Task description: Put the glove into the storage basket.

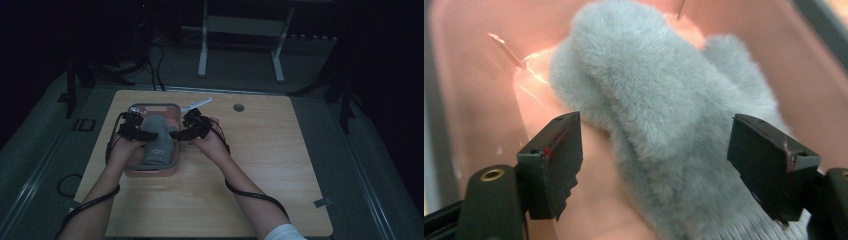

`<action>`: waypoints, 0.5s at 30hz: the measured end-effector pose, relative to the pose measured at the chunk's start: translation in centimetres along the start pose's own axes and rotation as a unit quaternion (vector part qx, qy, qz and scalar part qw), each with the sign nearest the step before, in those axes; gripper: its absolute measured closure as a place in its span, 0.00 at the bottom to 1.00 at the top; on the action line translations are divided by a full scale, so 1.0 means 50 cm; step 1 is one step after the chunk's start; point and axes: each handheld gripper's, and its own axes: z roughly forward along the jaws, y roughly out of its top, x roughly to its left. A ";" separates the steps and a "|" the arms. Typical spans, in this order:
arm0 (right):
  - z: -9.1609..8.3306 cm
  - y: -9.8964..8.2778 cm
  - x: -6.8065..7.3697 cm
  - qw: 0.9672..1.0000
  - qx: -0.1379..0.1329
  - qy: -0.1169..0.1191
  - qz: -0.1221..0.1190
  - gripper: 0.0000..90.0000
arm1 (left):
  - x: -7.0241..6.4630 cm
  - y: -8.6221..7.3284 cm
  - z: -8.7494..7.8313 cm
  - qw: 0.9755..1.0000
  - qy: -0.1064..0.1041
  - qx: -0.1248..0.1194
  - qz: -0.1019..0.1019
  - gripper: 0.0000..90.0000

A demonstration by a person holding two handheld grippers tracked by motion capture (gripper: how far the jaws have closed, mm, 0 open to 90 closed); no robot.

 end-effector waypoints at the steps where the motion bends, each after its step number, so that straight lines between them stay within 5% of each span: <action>1: -0.010 -0.006 -0.002 1.000 -0.006 -0.001 0.000 0.25 | -0.001 -0.003 -0.009 1.000 -0.001 -0.010 -0.003 0.21; 5: -0.038 -0.029 -0.014 1.000 -0.008 0.015 0.003 0.18 | -0.020 -0.013 -0.041 0.998 -0.024 -0.060 0.004 0.17; 10: -0.074 -0.065 -0.028 1.000 -0.017 0.016 -0.005 0.17 | -0.076 -0.024 -0.070 0.991 -0.060 -0.117 0.036 0.16; 15: -0.099 -0.094 -0.035 0.999 -0.024 0.017 -0.014 0.17 | -0.127 -0.031 -0.083 0.985 -0.080 -0.136 0.073 0.16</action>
